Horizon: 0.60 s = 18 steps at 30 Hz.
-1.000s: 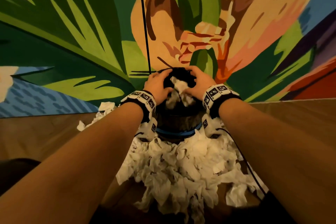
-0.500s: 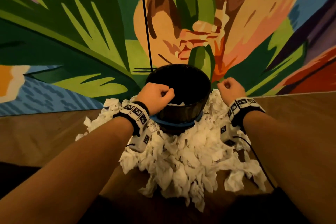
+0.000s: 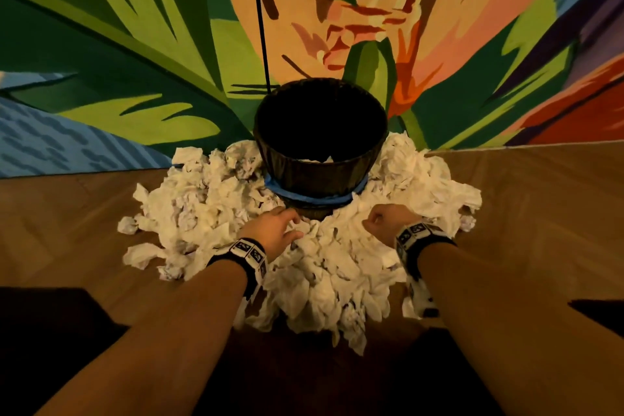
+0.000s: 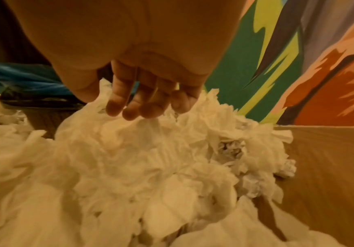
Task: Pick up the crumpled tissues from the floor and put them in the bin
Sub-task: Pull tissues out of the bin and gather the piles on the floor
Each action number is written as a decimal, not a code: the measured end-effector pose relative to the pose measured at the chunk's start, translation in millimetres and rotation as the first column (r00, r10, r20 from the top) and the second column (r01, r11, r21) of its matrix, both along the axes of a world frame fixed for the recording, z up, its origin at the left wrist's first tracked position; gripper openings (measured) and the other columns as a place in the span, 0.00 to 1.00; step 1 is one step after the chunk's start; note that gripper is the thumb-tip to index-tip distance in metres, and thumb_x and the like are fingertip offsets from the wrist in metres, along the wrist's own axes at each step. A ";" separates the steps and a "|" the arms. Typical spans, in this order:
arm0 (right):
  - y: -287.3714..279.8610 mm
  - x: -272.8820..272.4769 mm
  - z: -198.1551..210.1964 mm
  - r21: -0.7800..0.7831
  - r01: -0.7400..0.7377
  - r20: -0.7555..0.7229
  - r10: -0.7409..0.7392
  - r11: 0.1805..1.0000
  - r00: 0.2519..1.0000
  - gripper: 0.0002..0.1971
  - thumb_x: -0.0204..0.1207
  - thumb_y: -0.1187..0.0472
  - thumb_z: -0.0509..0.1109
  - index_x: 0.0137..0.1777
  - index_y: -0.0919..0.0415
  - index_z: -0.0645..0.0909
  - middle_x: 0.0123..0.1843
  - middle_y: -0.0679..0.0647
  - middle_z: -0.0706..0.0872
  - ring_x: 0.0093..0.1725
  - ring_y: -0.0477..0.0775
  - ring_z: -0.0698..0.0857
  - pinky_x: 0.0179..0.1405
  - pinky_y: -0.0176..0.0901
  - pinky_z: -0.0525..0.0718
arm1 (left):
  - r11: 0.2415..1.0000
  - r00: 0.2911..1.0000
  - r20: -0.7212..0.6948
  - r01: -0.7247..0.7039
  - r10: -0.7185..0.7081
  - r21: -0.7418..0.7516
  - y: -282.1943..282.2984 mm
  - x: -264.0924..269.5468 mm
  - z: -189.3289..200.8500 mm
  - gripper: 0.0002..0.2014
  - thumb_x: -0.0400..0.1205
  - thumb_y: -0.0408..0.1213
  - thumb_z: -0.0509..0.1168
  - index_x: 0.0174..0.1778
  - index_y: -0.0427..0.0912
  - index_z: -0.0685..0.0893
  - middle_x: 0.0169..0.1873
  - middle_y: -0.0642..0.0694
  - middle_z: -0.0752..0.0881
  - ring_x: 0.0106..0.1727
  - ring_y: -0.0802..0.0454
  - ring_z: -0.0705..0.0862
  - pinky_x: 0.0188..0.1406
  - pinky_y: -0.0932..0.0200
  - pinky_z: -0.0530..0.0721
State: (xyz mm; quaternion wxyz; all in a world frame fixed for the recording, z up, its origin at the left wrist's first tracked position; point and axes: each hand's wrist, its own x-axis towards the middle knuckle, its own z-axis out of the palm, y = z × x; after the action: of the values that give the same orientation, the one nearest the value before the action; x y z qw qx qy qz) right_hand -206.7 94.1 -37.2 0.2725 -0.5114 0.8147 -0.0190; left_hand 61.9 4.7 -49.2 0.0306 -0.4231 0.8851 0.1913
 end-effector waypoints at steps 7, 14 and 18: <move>-2.1 26.0 -26.2 0.151 -0.096 -0.240 0.130 0.984 0.962 0.23 0.74 0.32 0.65 0.60 0.46 0.79 0.60 0.51 0.80 0.62 0.59 0.79 0.61 0.53 0.77 | 0.991 0.981 0.142 0.134 -0.130 -0.023 2.8 -0.6 -20.1 0.29 0.79 0.61 0.65 0.76 0.61 0.68 0.71 0.49 0.70 0.69 0.43 0.75 0.61 0.47 0.79; 1.5 29.2 -30.0 0.100 -0.107 -0.210 0.126 0.989 0.969 0.15 0.80 0.39 0.62 0.59 0.41 0.84 0.59 0.50 0.83 0.64 0.58 0.75 0.65 0.58 0.68 | 0.991 0.980 0.160 0.126 -0.116 -0.052 2.2 -9.8 -21.0 0.20 0.82 0.54 0.66 0.72 0.62 0.78 0.65 0.48 0.73 0.71 0.46 0.71 0.66 0.48 0.74; 4.2 27.5 -24.0 0.049 -0.058 -0.194 0.067 0.997 0.979 0.15 0.82 0.41 0.58 0.59 0.40 0.84 0.61 0.51 0.82 0.66 0.59 0.73 0.67 0.61 0.66 | 0.991 0.990 0.087 0.117 -0.110 -0.072 7.6 -13.8 -25.7 0.15 0.85 0.53 0.61 0.63 0.56 0.85 0.60 0.48 0.75 0.66 0.46 0.75 0.62 0.49 0.77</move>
State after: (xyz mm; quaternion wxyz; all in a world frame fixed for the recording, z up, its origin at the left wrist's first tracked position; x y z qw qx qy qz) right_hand -179.1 98.3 -61.2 0.2023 -0.5302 0.8214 0.0574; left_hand 48.0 12.3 -74.9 0.0617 -0.3804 0.9125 0.1374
